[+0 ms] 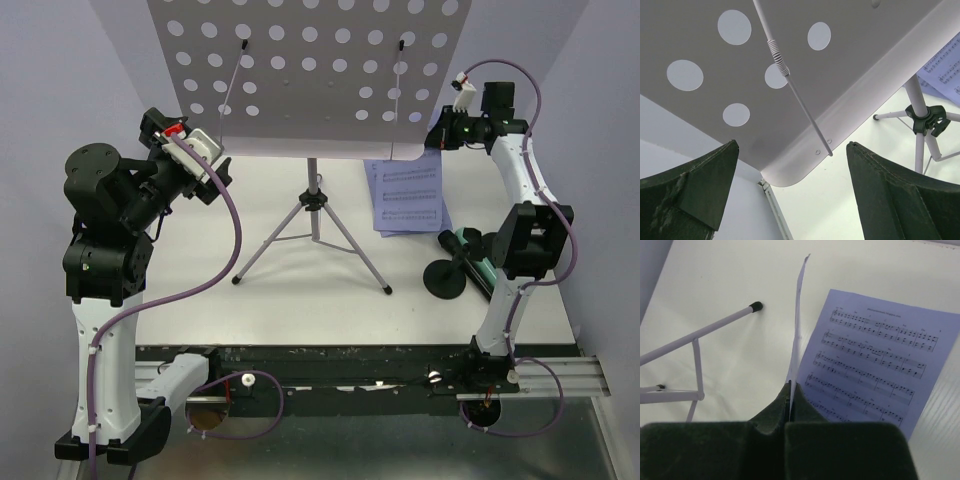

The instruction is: Pack up the instrument practice props

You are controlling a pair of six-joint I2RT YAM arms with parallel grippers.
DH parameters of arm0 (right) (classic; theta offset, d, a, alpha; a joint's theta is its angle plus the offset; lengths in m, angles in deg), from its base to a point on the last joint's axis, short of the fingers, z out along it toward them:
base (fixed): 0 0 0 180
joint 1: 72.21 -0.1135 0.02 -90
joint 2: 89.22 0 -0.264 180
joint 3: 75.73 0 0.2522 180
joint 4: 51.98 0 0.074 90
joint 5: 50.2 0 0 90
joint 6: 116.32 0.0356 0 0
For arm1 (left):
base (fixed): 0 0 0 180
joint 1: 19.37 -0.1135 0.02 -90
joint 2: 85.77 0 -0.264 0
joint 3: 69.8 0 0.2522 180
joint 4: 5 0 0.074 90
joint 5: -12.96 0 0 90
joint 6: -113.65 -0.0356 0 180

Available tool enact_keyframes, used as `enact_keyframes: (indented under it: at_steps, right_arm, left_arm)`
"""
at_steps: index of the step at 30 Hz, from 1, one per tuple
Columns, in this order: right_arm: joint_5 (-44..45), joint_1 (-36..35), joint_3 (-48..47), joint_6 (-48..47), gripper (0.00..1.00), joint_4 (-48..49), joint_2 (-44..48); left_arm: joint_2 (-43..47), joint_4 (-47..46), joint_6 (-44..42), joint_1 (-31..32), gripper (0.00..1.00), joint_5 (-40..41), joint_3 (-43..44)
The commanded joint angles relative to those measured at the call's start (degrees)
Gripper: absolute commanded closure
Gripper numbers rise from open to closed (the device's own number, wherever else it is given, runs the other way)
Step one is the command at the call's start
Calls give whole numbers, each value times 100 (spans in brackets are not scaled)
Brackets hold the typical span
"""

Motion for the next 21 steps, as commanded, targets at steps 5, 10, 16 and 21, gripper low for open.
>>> enact_keyframes:
  at_steps: [5, 10, 16, 21]
  right_arm:
    - [889, -219, -684, -1151, 100, -867, -812]
    - [1399, -246, -824, -1581, 100, -1033, -1110]
    - [1865, -536, -1010, -1916, 100, -1122, -1462]
    - [2024, -580, -1123, -2013, 100, -1043, -1620]
  left_arm:
    - [-81, 260, -257, -58, 1, 172, 35]
    - [-117, 295, -284, -136, 1, 172, 35]
    - [-108, 304, -152, -339, 1, -56, -9]
    - [-73, 269, -55, -462, 1, -109, -79]
